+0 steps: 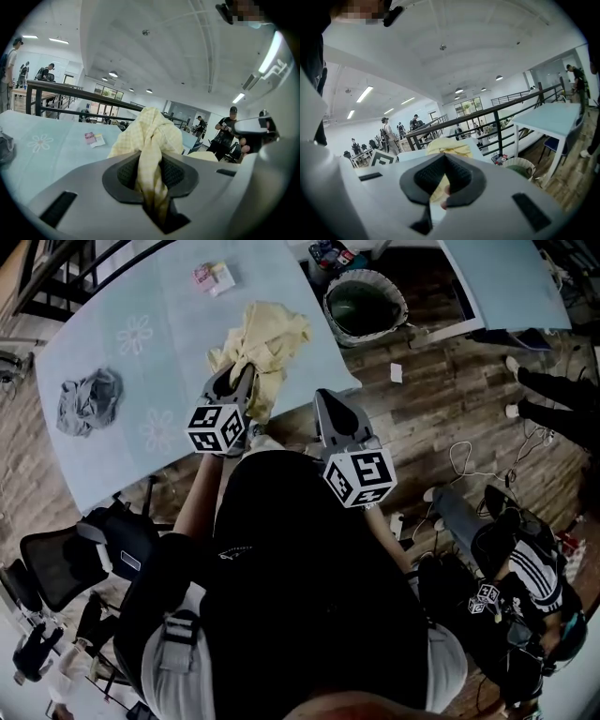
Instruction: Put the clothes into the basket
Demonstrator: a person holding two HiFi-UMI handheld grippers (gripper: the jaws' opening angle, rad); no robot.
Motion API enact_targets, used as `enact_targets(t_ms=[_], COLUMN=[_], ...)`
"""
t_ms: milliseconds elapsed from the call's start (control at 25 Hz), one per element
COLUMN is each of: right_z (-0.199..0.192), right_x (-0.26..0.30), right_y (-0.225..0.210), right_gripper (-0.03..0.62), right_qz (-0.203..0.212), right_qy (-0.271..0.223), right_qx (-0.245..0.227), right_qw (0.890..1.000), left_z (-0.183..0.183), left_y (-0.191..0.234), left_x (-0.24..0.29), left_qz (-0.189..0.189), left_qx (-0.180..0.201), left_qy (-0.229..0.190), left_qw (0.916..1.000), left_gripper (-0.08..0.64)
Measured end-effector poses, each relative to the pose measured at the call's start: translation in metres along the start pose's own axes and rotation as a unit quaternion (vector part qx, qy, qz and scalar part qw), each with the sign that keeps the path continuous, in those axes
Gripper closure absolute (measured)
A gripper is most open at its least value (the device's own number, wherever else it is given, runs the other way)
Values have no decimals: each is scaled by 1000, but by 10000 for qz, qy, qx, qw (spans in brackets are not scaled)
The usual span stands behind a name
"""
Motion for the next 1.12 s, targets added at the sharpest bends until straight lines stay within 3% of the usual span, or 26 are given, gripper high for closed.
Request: enact_targets(t_ms=[680, 1120], right_z=[-7, -13], right_x=[-127, -164], right_y=[-128, -161], right_gripper=[583, 583], right_qz=[-638, -1204], right_qy=[-305, -466], right_qx=[295, 506], right_qw=[9971, 9903], left_z=[-22, -30], left_y=[-173, -219], left_x=[54, 89], left_qz=[-557, -1061], left_qx=[170, 195], left_qy=[-19, 272], left_qw=[9983, 9938], left_gripper=[474, 474])
Point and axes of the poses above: the fingertips, and each gripper's own axes: x forward along the fingers, y to its left, z out of its top, the point moved 6 cm from there along -x, backward along the fingers, and after that the axes turned 5 degrees about z, right-handed, at the moved point
